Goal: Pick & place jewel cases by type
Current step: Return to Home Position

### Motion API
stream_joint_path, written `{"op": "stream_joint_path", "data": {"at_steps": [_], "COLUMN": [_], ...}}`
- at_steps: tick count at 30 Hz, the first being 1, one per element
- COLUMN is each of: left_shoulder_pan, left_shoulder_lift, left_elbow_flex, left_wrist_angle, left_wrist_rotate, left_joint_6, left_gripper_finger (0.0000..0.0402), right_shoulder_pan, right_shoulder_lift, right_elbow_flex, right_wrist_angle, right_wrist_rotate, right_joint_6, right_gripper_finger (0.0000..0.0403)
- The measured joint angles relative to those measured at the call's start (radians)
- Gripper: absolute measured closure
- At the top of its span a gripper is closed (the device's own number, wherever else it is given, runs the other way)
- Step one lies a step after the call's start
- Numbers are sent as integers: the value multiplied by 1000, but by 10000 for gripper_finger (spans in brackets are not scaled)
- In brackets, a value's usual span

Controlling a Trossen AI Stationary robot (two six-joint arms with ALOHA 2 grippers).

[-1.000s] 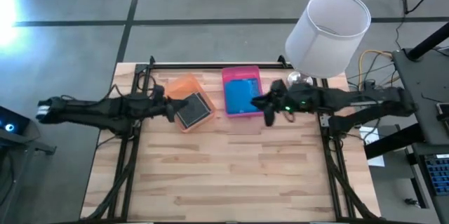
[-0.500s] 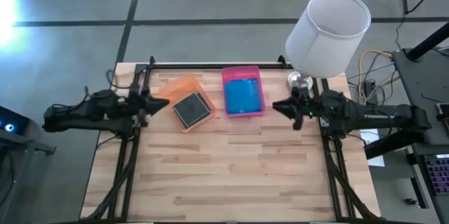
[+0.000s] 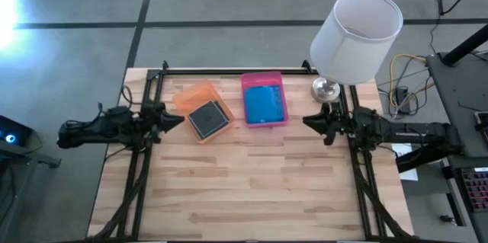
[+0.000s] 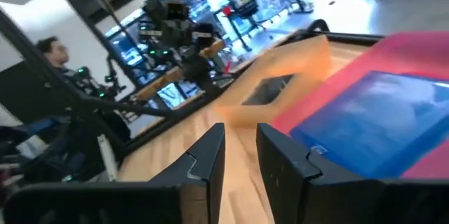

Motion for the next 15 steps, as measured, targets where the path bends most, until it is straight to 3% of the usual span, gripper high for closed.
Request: {"op": "stream_joint_path", "data": {"at_steps": [8,15], "left_shoulder_pan": [0,0], "left_shoulder_lift": [-5,-6], "left_elbow_flex": [-170,-163], "left_wrist_angle": [0,9], "left_wrist_rotate": [0,-2], "left_joint_6": [-2,-1], "left_gripper_finger": [401,401], "right_shoulder_pan": [0,35], "right_shoulder_lift": [-31,-71], "right_elbow_flex": [-3,-17], "right_wrist_angle": [1,1], "right_wrist_rotate": [-2,0], "right_joint_6": [0,0], "right_gripper_finger": [329,320]}}
